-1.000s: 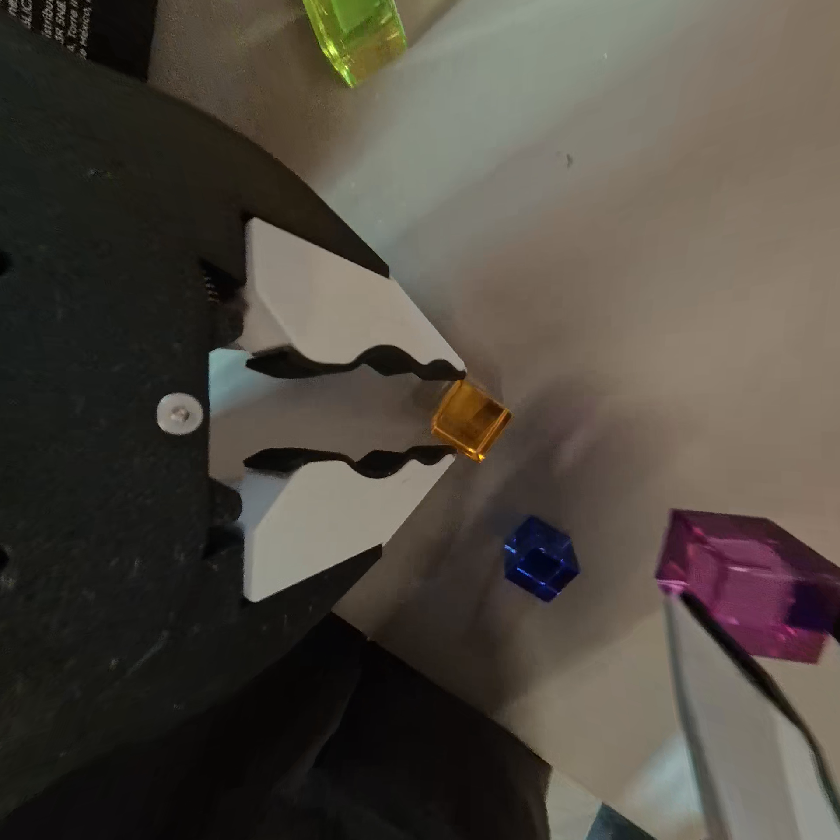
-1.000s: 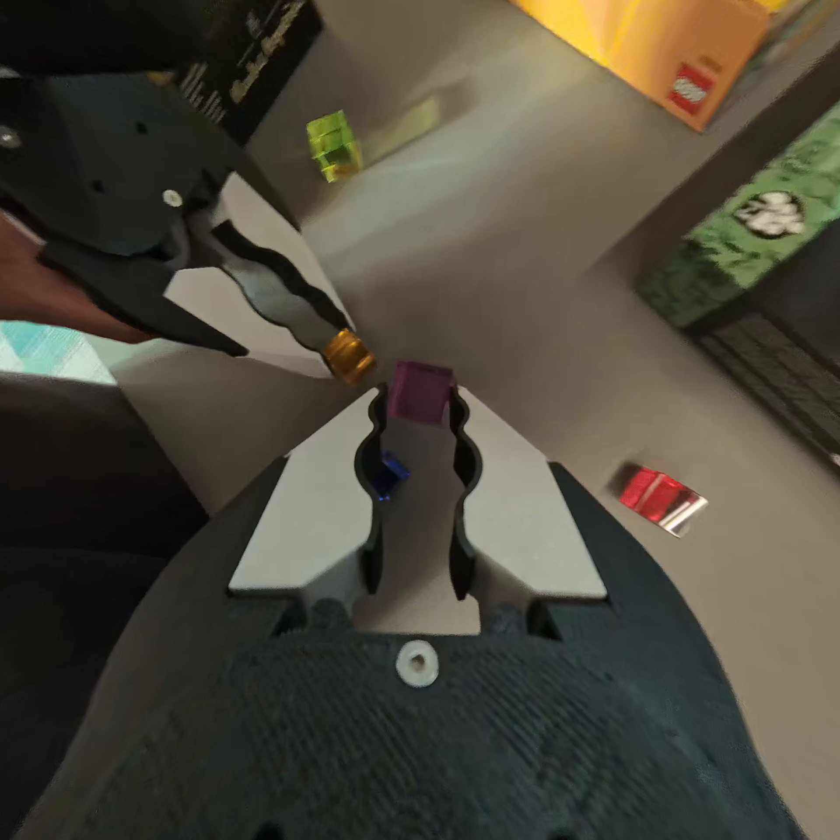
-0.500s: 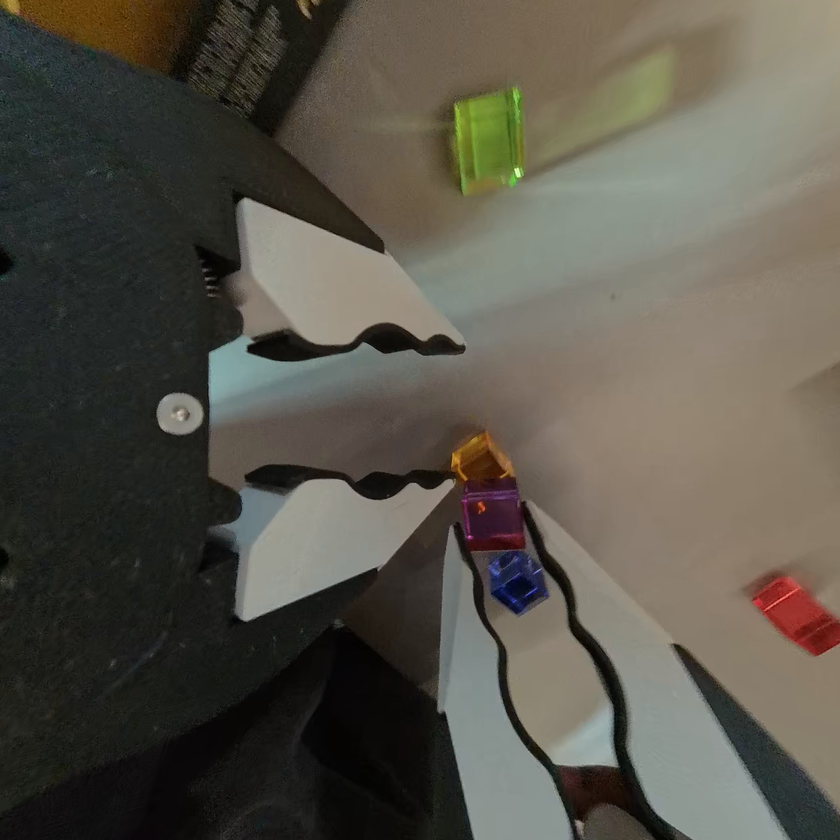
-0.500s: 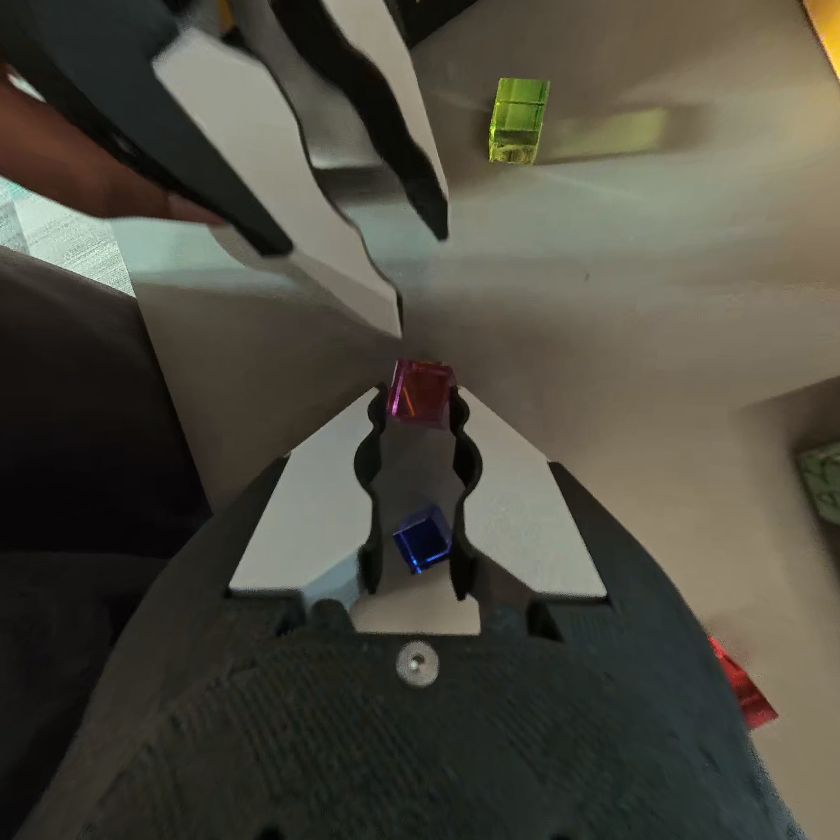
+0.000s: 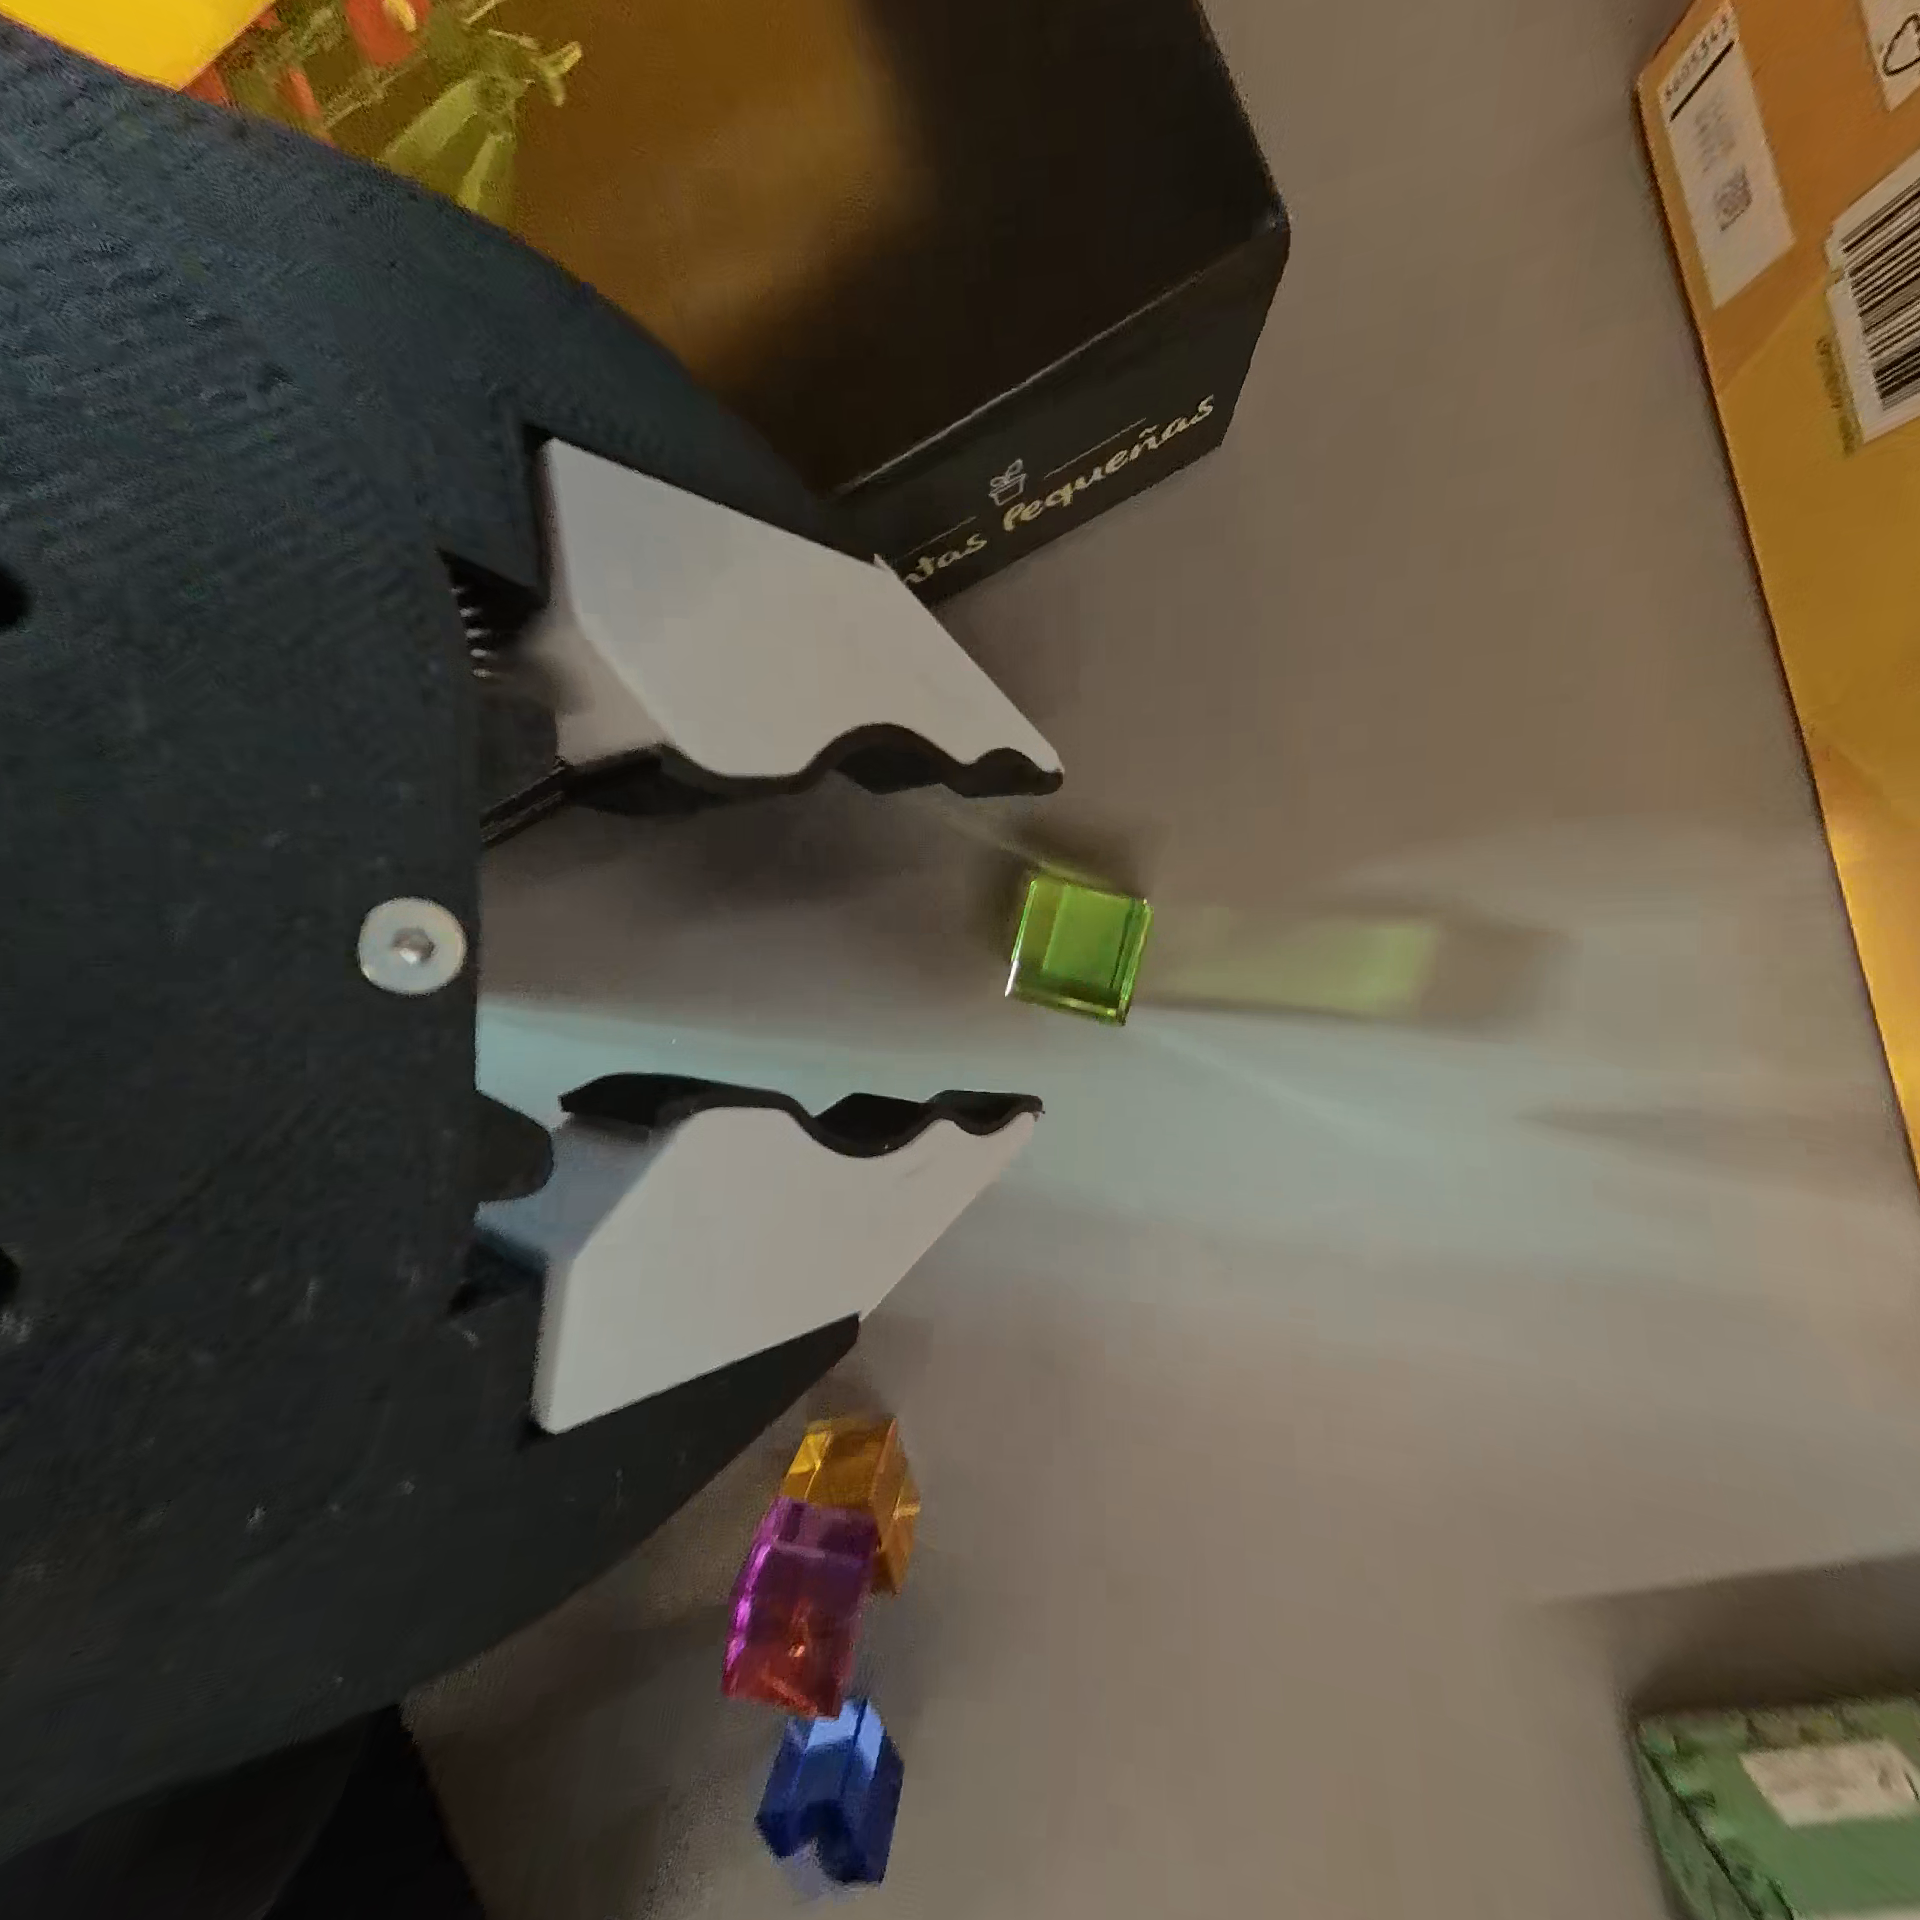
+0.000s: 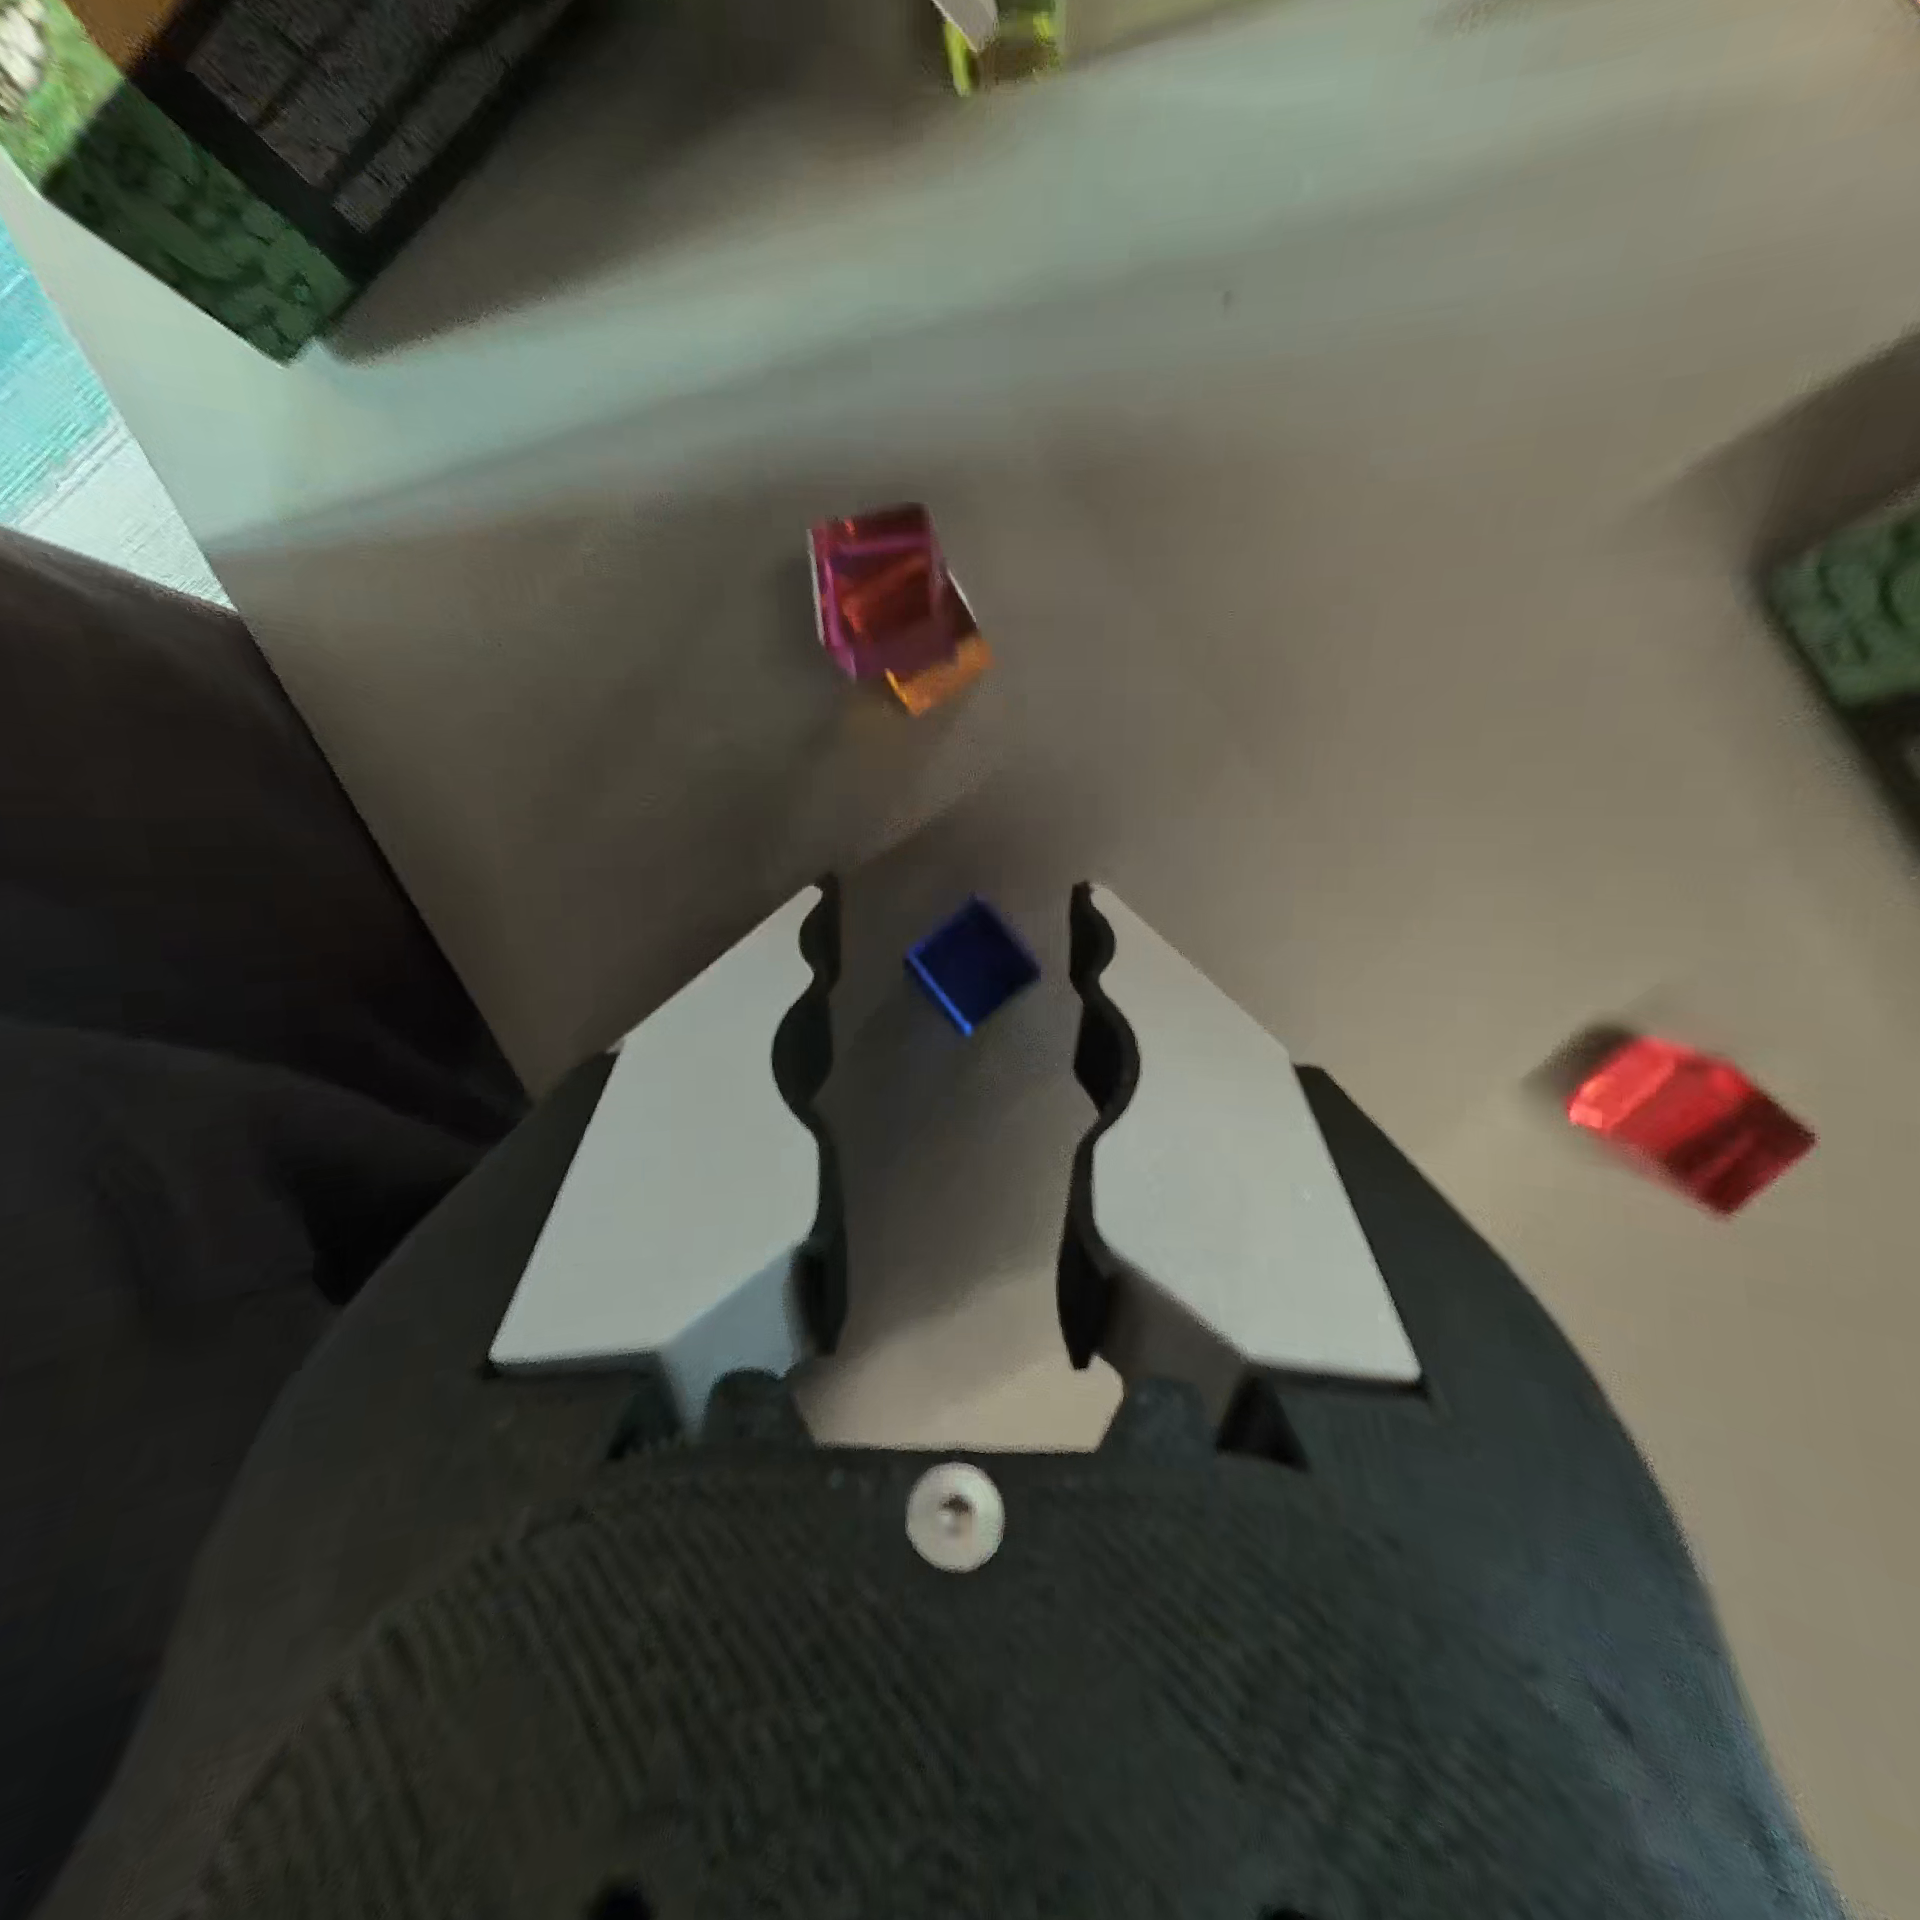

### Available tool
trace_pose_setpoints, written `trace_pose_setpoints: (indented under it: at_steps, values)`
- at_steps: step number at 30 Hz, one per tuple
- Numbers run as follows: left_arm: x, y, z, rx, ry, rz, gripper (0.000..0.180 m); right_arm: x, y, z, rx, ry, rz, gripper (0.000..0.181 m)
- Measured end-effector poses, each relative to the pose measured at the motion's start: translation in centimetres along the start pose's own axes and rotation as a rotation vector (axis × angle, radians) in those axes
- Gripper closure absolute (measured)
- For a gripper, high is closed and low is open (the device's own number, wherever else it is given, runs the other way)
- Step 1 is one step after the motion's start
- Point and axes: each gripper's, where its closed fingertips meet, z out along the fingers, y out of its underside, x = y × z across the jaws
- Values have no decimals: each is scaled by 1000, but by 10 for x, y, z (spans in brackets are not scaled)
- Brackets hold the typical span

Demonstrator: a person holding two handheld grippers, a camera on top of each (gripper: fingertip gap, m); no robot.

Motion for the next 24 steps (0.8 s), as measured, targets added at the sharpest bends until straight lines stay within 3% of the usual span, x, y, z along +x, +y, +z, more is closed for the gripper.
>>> trace_pose_setpoints:
  at_steps: [5, 7, 13, 19, 24]
  values:
    - [-5, 13, 22, -106, -24, 23, 126, 5, 32, -7, -33, 46, 95, 134]
    - [-1, 11, 22, -101, -8, 52, 153, 4, 36, -5, -37, 48, 117, 133]
    - [18, -2, 1, -49, 95, 44, 155, 7, 36, 11, -54, 57, 155, 133]
    - [65, -16, -52, 48, 271, 111, 155, 12, 45, 18, -86, 54, 148, 170]
    - [121, -3, -84, 60, 441, 292, 155, 15, 41, 15, -76, 56, 137, 176]
